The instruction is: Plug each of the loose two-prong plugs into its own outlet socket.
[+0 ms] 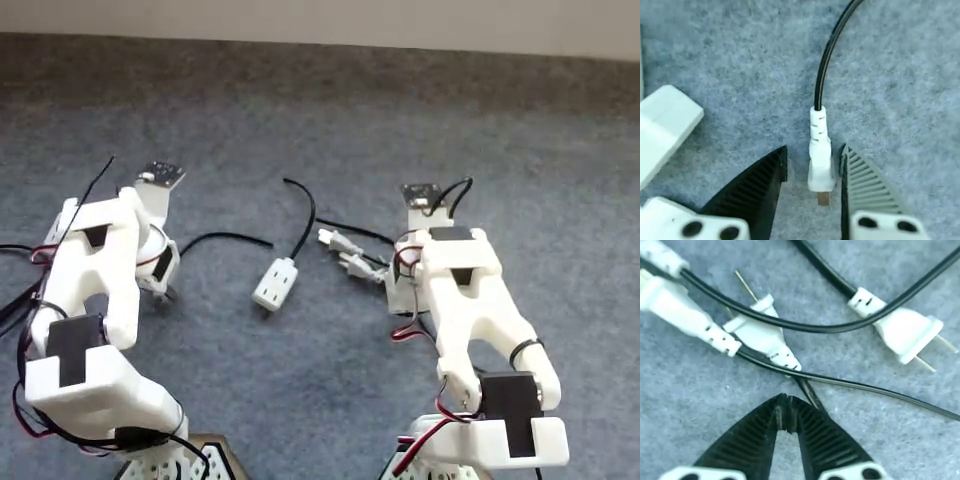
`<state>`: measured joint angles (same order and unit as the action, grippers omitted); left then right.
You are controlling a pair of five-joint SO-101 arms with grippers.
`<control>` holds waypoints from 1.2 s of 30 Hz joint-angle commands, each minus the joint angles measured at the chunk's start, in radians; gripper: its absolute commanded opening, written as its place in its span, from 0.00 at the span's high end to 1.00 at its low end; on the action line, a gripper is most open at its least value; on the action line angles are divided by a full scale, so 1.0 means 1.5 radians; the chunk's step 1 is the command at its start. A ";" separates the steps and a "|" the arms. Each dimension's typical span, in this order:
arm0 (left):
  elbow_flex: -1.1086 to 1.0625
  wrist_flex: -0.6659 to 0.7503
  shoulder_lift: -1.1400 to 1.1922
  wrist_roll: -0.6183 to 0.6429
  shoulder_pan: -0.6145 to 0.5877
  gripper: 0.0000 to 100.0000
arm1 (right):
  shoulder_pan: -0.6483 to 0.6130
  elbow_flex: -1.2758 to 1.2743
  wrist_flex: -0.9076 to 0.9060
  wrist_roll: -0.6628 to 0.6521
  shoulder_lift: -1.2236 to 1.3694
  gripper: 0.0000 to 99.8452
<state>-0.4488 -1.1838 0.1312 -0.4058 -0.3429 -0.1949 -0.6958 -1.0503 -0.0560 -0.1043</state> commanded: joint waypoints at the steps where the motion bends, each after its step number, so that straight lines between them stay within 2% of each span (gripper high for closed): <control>1: 0.027 -0.002 -0.001 0.039 0.048 0.83 | 0.008 0.003 0.008 0.004 -0.002 0.99; 4: 0.021 -0.005 0.001 0.073 0.064 0.84 | 0.008 0.003 0.008 0.004 -0.002 0.99; 9: 0.014 -0.018 0.001 0.073 0.062 0.92 | 0.008 0.003 0.008 0.004 -0.002 0.99; 16: 0.011 -0.018 0.001 0.074 0.062 0.94 | 0.008 0.003 0.008 0.004 -0.002 0.99; 19: 0.011 -0.019 0.001 0.074 0.062 1.00 | 0.008 0.003 0.008 0.004 -0.002 0.99; 25: 0.039 -0.035 -0.019 0.074 0.066 0.99 | 0.008 0.003 0.008 0.004 -0.002 0.99; 30: 0.161 -0.102 -0.131 0.076 0.072 0.99 | 0.008 0.004 0.009 0.004 -0.002 0.99; 33: 0.205 -0.130 -0.245 0.078 0.109 0.99 | 0.008 0.004 0.010 0.004 -0.002 0.99; 36: 0.196 -0.109 -0.384 0.136 0.169 0.99 | 0.008 0.003 0.020 0.004 -0.002 0.99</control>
<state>-0.1926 -1.3587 -0.1726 -0.2908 -0.2018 -0.1949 -0.6958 -1.0472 -0.0560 -0.1043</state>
